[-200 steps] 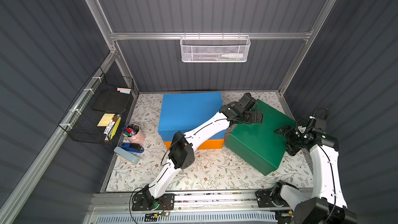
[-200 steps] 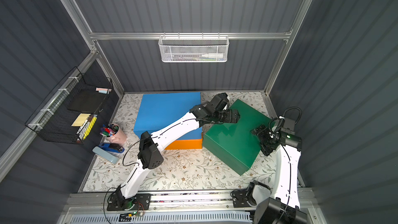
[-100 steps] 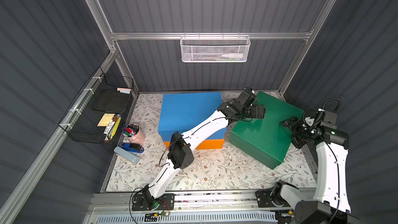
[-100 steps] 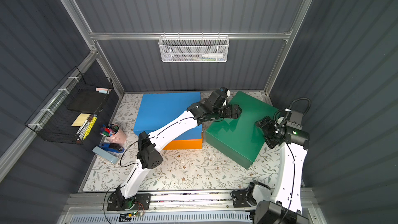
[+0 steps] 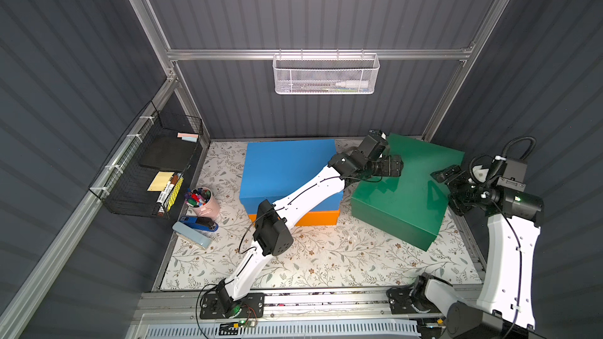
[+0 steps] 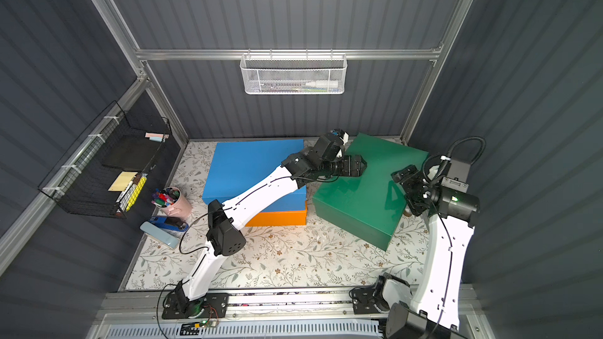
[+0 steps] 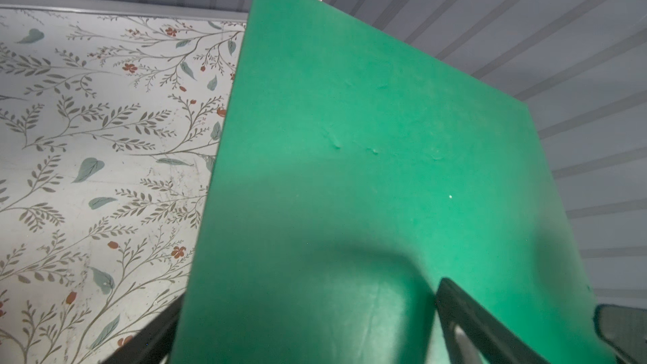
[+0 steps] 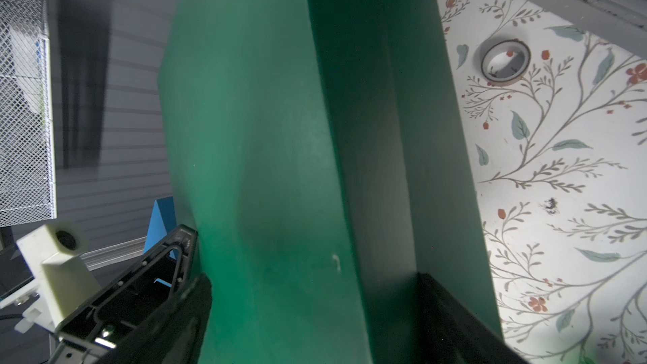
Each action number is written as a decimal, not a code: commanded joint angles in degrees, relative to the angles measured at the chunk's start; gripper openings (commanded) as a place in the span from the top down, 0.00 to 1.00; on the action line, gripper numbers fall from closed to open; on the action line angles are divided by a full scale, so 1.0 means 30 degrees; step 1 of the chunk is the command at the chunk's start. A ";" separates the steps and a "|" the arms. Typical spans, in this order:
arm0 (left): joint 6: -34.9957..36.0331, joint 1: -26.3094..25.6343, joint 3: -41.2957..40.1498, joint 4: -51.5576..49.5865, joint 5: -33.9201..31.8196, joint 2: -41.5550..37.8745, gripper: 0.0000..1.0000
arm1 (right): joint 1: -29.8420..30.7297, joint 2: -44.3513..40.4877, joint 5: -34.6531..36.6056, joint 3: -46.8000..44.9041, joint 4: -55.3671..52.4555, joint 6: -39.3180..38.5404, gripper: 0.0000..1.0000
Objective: Stack the shoeboxes
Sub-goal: Pick up the shoebox from the center of the board, then place the shoebox at the shoebox.
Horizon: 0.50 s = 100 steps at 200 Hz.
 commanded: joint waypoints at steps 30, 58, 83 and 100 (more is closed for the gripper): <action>-0.0851 -0.2113 0.1280 0.2672 0.5520 -0.2289 0.00 | 0.1614 0.0235 -0.5076 0.1392 0.1912 0.1750 0.10; -0.0829 -0.2113 0.1301 0.2836 0.5466 -0.2708 0.00 | 0.2043 0.0330 -0.4858 0.2309 0.1725 0.2008 0.10; -0.0823 -0.2113 0.1219 0.2924 0.5304 -0.3089 0.01 | 0.2438 0.0436 -0.4824 0.2830 0.1839 0.2377 0.10; -0.0849 -0.2113 0.1155 0.3042 0.5305 -0.3293 0.00 | 0.2869 0.0526 -0.4780 0.3099 0.2010 0.2693 0.11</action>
